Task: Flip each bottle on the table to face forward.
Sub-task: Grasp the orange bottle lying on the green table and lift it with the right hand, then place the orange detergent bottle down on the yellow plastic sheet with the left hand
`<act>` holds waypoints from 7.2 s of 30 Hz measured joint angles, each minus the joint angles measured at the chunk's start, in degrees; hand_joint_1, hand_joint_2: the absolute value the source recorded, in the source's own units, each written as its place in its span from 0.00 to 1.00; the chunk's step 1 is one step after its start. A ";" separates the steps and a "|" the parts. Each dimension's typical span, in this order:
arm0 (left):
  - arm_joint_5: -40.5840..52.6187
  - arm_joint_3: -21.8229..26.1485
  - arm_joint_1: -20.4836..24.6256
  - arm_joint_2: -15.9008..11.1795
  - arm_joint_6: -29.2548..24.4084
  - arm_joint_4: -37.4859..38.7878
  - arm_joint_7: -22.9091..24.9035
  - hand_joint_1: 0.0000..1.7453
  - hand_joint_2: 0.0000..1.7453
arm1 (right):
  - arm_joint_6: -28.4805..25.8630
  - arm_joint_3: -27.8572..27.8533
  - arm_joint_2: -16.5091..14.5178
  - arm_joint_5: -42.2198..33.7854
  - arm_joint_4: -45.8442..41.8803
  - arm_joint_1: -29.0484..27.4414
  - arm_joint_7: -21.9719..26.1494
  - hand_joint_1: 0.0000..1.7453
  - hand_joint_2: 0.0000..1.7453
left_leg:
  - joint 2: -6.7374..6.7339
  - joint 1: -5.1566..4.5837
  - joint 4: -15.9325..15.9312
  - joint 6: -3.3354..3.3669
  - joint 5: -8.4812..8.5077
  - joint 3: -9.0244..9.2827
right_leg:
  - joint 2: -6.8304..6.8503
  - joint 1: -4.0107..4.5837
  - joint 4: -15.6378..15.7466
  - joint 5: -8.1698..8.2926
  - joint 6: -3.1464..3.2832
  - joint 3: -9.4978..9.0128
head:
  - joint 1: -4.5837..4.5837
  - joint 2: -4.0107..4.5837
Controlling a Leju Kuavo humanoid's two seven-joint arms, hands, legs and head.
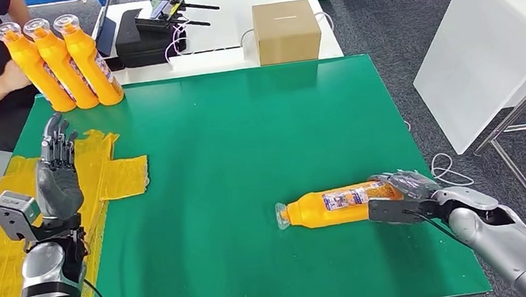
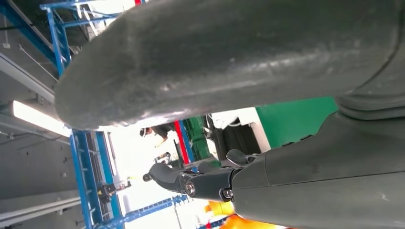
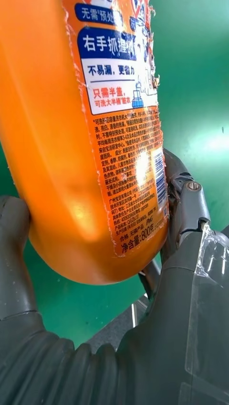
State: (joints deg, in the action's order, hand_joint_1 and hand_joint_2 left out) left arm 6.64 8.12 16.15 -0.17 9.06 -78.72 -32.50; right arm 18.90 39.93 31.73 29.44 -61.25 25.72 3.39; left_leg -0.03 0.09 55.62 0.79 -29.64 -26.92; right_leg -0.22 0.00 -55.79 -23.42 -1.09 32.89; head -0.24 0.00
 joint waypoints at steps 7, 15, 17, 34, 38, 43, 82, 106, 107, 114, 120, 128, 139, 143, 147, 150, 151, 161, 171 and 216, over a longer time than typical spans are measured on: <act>-0.32 -0.38 0.22 0.00 -0.25 0.48 0.02 0.00 0.00 | -0.84 0.99 0.87 -1.08 -0.43 -0.12 -0.01 1.00 1.00 | 0.00 0.00 0.00 0.00 0.00 0.05 | 0.00 0.00 0.00 0.00 0.00 -0.03 | -0.01 0.00; -1.62 -0.48 0.28 0.00 0.11 0.74 0.69 0.00 0.00 | -3.28 0.97 0.83 -1.80 -0.72 -1.13 -0.02 1.00 1.00 | -0.03 0.00 0.00 0.00 0.00 0.05 | -0.01 0.00 0.00 0.00 0.00 -0.03 | 0.00 0.00; -2.59 -0.47 0.28 0.00 0.91 0.76 1.17 0.00 0.00 | -4.15 0.69 0.62 -1.85 -0.80 -1.56 -0.01 1.00 1.00 | -0.03 0.00 0.00 0.00 0.00 0.04 | -0.01 0.00 0.00 0.00 0.00 -0.04 | 0.00 0.00; -9.02 0.37 -2.99 -0.02 5.48 -0.31 2.49 0.00 0.25 | -17.66 -15.58 -14.16 -4.53 -8.56 -13.15 6.96 1.00 1.00 | 0.17 0.12 -0.02 -0.03 0.02 -0.16 | 0.14 0.08 -0.08 -0.02 0.03 0.07 | -0.01 0.00; -12.52 1.02 -3.71 0.01 8.26 -0.67 3.36 0.00 1.00 | -17.90 -19.54 -17.72 -7.05 -11.97 -14.10 8.44 1.00 1.00 | 0.16 0.11 -0.02 -0.03 0.02 -0.15 | 0.14 0.08 -0.07 -0.02 0.03 0.08 | -0.01 0.00; -19.54 1.16 -4.89 0.38 13.50 -0.97 6.05 0.00 1.00 | -18.18 -22.52 -22.47 -10.55 -14.75 -14.89 10.73 1.00 1.00 | 0.15 0.11 -0.03 -0.03 0.02 -0.15 | 0.14 0.09 -0.07 -0.02 0.03 0.08 | 0.00 0.00; -30.12 -12.70 -4.06 4.07 19.77 0.46 10.22 0.00 1.00 | -20.52 -14.59 -44.50 -18.80 -0.44 -1.46 11.26 1.00 1.00 | 0.01 0.11 -0.02 -0.05 0.03 -0.12 | 0.04 0.13 -0.11 -0.02 0.03 0.10 | -0.02 0.00; -31.68 -14.70 0.49 4.39 20.89 7.96 9.91 0.00 1.00 | -25.29 9.71 -52.27 -30.65 18.32 6.59 6.75 1.00 1.00 | -0.06 0.09 -0.02 -0.05 0.04 -0.11 | -0.01 0.15 -0.13 -0.02 0.03 0.14 | -0.03 0.00; -31.06 -14.70 0.48 4.30 20.80 8.07 9.57 0.00 1.00 | -25.58 10.91 -52.26 -31.69 18.93 6.85 6.69 1.00 1.00 | -0.07 0.08 -0.02 -0.05 0.04 -0.11 | -0.01 0.15 -0.13 -0.02 0.03 0.15 | -0.04 0.00; -26.70 -14.72 0.47 3.73 20.47 8.37 6.66 1.00 1.00 | -26.62 16.71 -52.04 -35.60 22.13 8.64 6.71 1.00 1.00 | -0.08 0.09 -0.02 -0.06 0.04 -0.12 | -0.03 0.16 -0.14 -0.02 0.03 0.20 | -0.02 0.00; -25.84 -14.70 0.45 3.60 20.41 8.40 5.76 1.00 1.00 | -26.59 18.20 -51.97 -35.84 23.53 9.70 7.02 1.00 1.00 | -0.08 0.08 -0.02 -0.06 0.04 -0.12 | -0.05 0.16 -0.14 -0.02 0.03 0.20 | -0.02 0.00; -25.35 -14.70 0.47 3.50 20.46 8.52 5.21 1.00 1.00 | -26.52 19.11 -51.97 -35.77 24.46 9.98 7.31 1.00 1.00 | -0.08 0.07 -0.02 -0.06 0.04 -0.12 | -0.09 0.16 -0.14 -0.02 0.03 0.22 | -0.02 0.00; -24.62 -14.68 0.51 3.45 20.60 8.80 4.68 1.00 1.00 | -26.46 19.33 -51.97 -35.47 24.95 10.09 7.34 1.00 1.00 | -0.08 0.07 -0.02 -0.06 0.04 -0.12 | -0.10 0.16 -0.14 -0.02 0.03 0.22 | -0.02 0.00; -24.57 -14.68 0.51 3.45 20.60 8.80 4.68 1.00 1.00 | -26.46 19.35 -51.97 -35.47 25.02 10.12 7.34 1.00 1.00 | -0.08 0.07 -0.02 -0.06 0.04 -0.12 | -0.11 0.16 -0.14 -0.02 0.03 0.22 | -0.02 0.00; -24.56 -14.68 0.51 3.45 20.60 8.80 4.68 1.00 1.00 | -26.46 19.36 -51.97 -35.47 25.02 10.12 7.34 1.00 1.00 | -0.08 0.07 -0.02 -0.06 0.04 -0.12 | -0.11 0.16 -0.14 -0.02 0.03 0.22 | -0.02 0.00; -24.09 -14.67 0.58 3.41 20.36 8.80 4.46 1.00 1.00 | -26.54 19.36 -51.98 -35.29 25.10 10.14 7.64 0.70 0.75 | -0.08 0.07 -0.02 -0.06 0.04 -0.12 | -0.11 0.16 -0.14 -0.02 0.03 0.22 | -0.02 0.00; -22.75 -14.65 0.80 3.31 19.31 8.80 3.88 1.00 1.00 | -26.83 19.29 -51.98 -34.72 25.29 10.10 8.45 0.46 0.50 | -0.08 0.07 -0.02 -0.06 0.04 -0.13 | -0.10 0.16 -0.14 -0.02 0.03 0.22 | -0.03 0.00; 12.45 -6.32 4.10 -3.48 -11.04 9.47 -2.35 1.00 1.00 | -25.59 5.78 -46.44 -21.70 10.40 1.86 14.40 0.00 0.00 | -0.15 0.12 -0.03 -0.06 0.04 -0.14 | -0.19 0.17 -0.20 -0.02 0.04 0.24 | -0.04 0.00; 39.67 4.09 1.23 -14.56 -32.71 16.23 0.32 1.00 1.00 | -22.18 -5.75 -38.17 -21.87 -11.80 -6.72 16.92 0.00 0.00 | -0.16 0.15 -0.05 -0.06 0.03 -0.18 | -0.19 0.16 -0.19 -0.03 0.05 0.26 | -0.05 0.00; 37.58 -3.81 -7.25 -18.29 -20.17 20.36 -6.73 0.00 0.00 | -19.00 -7.69 -36.38 -23.83 -16.04 -7.03 17.25 0.00 0.00 | -0.09 0.09 -0.05 -0.06 0.04 -0.09 | -0.14 0.10 -0.20 -0.03 0.05 0.17 | -0.05 0.00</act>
State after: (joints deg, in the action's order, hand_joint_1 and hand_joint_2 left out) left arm 44.22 4.31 8.90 -18.47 -11.11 -58.37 -39.23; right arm -0.10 32.24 -4.65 5.61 -77.30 18.69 20.64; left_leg -0.12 0.18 55.57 0.73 -29.60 -27.01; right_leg -0.36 0.10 -55.99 -23.45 -1.05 33.06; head -0.29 0.00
